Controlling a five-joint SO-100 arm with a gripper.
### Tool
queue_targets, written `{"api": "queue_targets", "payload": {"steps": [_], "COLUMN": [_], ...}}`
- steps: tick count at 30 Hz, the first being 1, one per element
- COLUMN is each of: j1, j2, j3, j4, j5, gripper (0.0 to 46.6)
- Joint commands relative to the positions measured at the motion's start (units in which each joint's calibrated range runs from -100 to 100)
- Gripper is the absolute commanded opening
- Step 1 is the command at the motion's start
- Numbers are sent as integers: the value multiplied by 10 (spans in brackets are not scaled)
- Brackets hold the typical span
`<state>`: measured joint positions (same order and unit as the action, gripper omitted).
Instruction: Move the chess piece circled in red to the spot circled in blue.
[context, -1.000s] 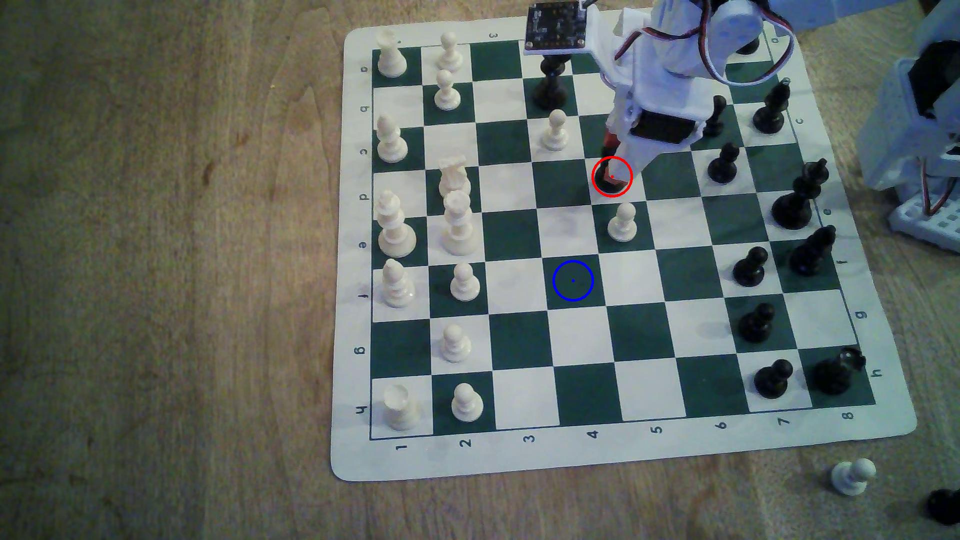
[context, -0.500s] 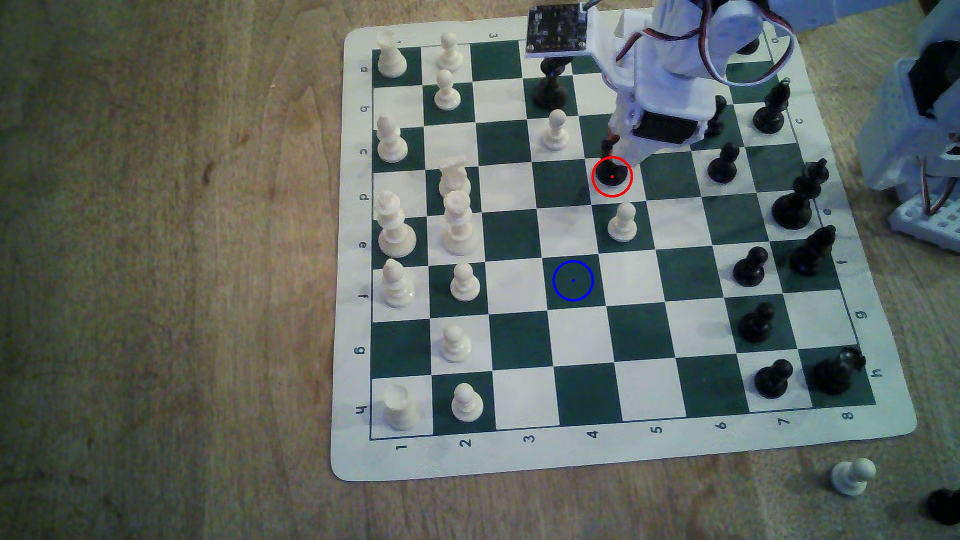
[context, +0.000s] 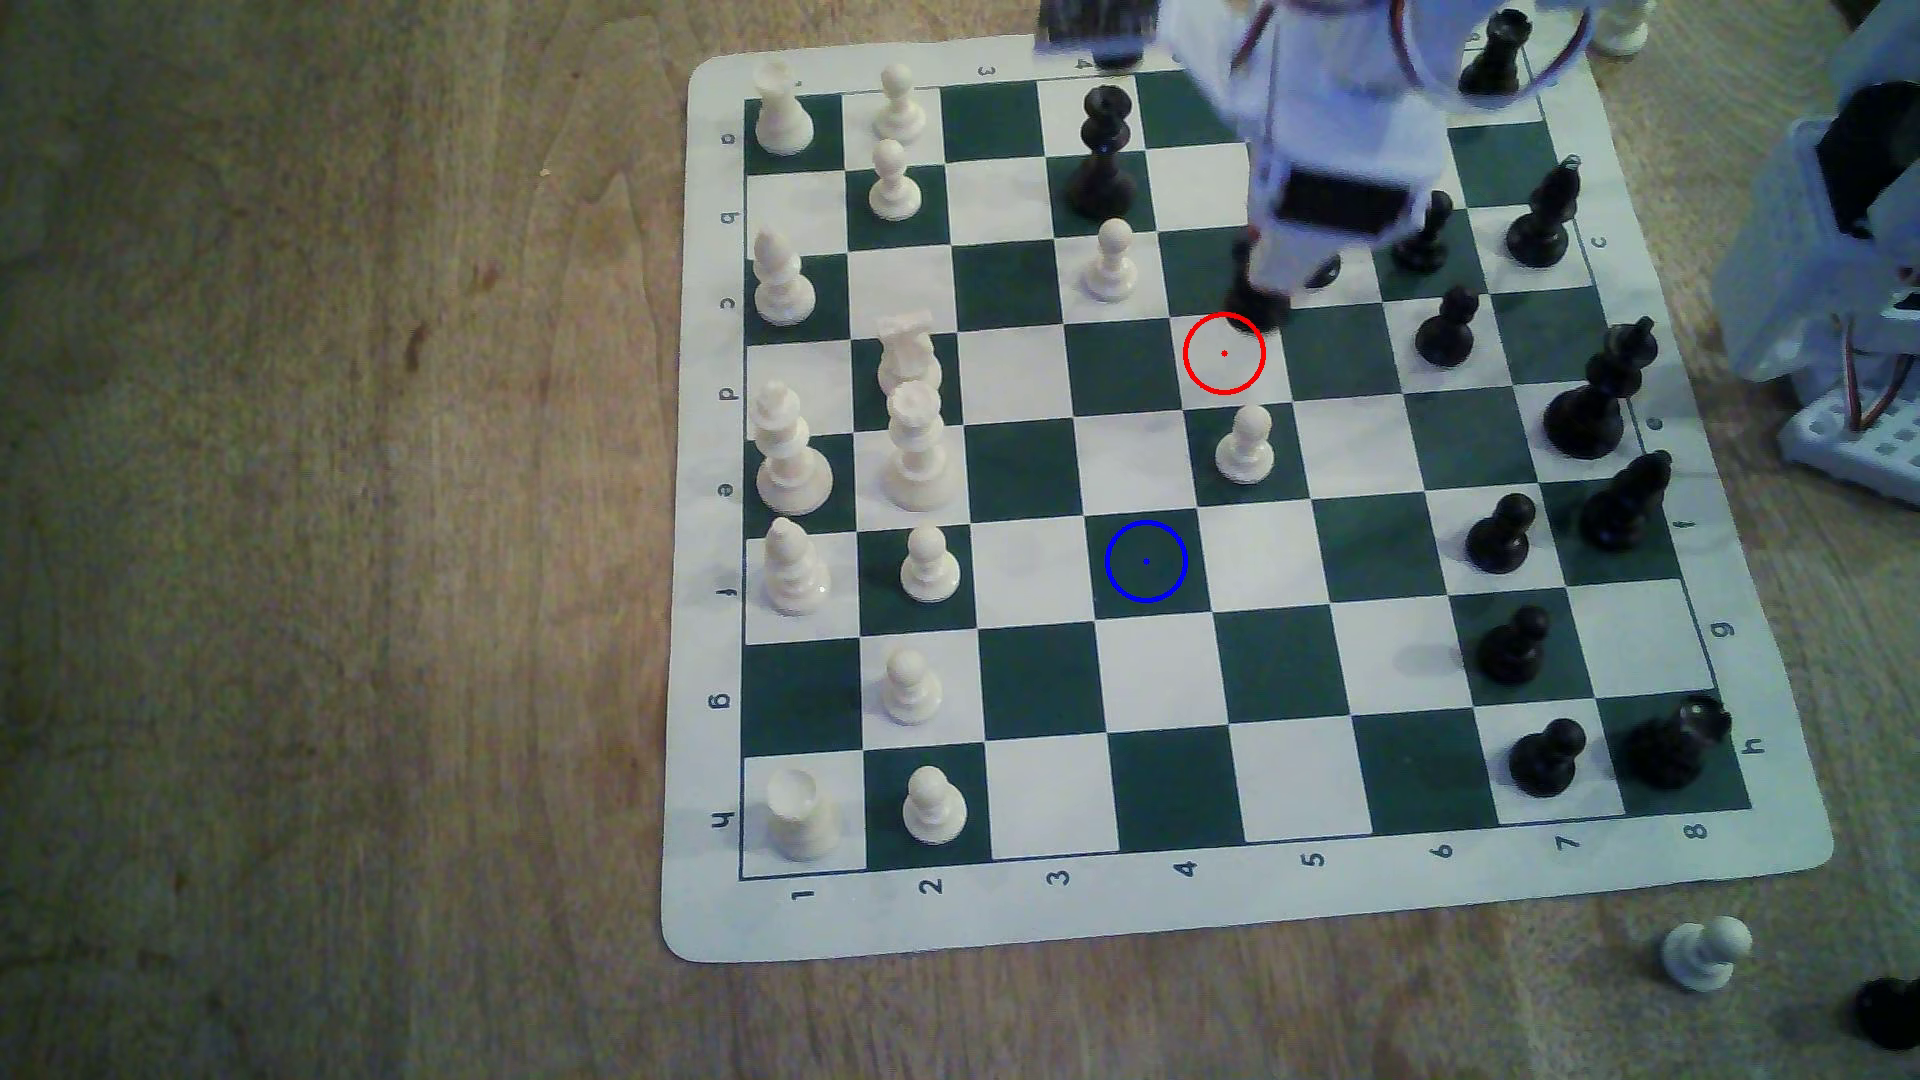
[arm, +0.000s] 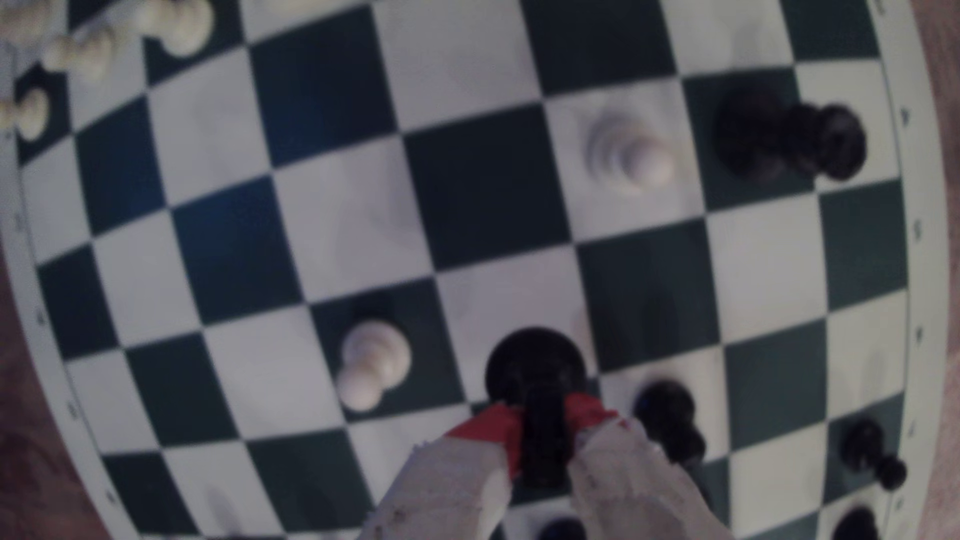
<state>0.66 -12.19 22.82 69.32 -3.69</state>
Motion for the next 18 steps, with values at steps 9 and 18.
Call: {"api": "queue_targets", "payload": {"steps": [9, 18], "j1": [-88, -138], "j2": [-33, 43], "j3": [-229, -251], "j4": [82, 68], "j5": [-42, -58], "gripper": [3, 3]}}
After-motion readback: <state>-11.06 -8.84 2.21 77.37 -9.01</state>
